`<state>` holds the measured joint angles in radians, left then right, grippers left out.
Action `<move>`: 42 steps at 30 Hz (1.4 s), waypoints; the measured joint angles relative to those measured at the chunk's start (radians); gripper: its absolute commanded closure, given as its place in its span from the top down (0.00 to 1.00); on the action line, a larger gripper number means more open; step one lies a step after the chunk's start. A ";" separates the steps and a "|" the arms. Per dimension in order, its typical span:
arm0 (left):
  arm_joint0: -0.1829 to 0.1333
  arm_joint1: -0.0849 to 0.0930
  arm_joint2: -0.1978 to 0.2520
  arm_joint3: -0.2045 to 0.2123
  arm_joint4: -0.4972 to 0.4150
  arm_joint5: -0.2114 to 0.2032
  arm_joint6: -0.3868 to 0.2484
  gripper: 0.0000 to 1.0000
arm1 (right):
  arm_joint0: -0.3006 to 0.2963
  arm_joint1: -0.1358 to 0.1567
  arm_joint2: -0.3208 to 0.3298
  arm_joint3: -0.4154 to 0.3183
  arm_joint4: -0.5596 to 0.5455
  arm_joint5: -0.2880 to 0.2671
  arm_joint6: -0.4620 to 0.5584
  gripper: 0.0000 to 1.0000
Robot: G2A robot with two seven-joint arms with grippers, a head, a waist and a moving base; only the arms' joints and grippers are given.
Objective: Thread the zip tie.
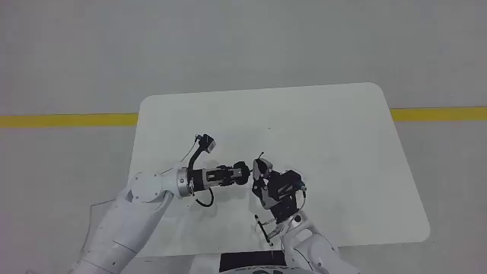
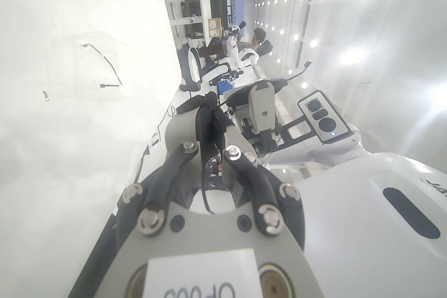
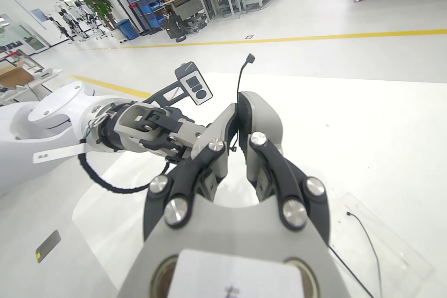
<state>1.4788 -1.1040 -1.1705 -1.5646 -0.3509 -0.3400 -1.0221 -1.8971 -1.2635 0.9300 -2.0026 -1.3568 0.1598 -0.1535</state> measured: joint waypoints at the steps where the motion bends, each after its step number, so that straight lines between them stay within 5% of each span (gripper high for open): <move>1: 0.000 0.000 0.000 0.000 0.000 0.000 0.000 0.00 | 0.000 0.000 0.000 0.000 0.000 0.001 -0.001 0.00; 42: 0.000 0.000 0.000 0.000 0.000 0.000 0.000 0.00 | 0.008 0.001 0.000 0.008 0.009 -0.012 0.010 0.00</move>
<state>1.4788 -1.1040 -1.1705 -1.5646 -0.3508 -0.3400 -1.0221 -1.8889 -1.2627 0.9300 -1.9947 -1.3480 0.1481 -0.1433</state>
